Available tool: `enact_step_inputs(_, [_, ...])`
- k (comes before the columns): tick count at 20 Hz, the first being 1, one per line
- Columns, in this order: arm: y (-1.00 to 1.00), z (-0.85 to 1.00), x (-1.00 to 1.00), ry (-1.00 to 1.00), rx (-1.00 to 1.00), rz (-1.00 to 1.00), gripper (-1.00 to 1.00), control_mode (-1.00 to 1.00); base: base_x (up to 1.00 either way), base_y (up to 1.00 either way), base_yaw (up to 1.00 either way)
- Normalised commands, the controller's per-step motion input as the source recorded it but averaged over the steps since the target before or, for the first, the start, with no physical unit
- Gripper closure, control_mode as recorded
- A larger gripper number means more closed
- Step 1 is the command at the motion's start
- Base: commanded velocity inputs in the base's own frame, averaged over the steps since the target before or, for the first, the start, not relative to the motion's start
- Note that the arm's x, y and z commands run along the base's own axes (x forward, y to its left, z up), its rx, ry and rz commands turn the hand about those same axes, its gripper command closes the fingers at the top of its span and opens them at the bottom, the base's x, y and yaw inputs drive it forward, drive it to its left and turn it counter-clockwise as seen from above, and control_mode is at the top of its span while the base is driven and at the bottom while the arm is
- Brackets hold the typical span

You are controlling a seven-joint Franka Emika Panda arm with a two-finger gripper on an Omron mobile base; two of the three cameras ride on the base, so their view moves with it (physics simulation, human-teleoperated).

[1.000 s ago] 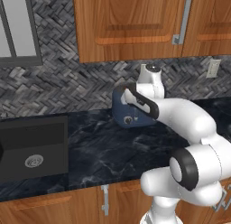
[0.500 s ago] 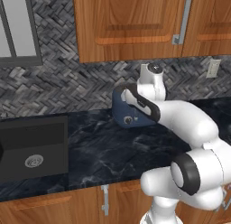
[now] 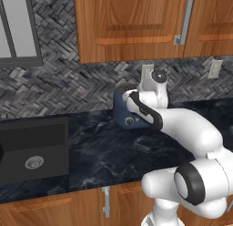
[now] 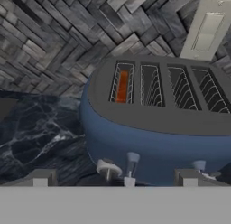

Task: Start the toaster. Once the lever pops up, take the bread to the plate on the dining counter.

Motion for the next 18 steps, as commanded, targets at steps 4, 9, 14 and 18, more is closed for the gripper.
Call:
enact_step_inputs(4, [0.00,0.13,0.00,-0.06,0.00,0.00,-1.00,-1.00,0.00,0.00,0.00])
enact_step_inputs(9, [0.00,0.16,0.00,-0.01,0.00,-0.02,-1.00,-1.00,0.00,0.00,0.00])
enact_step_inputs(14, [0.00,0.10,0.00,0.00,0.00,-0.02,-1.00,-1.00,0.00,0.00,0.00])
enact_step_inputs(18, [0.00,0.00,0.00,0.00,0.00,-0.02,-1.00,-1.00,0.00,0.00,0.00])
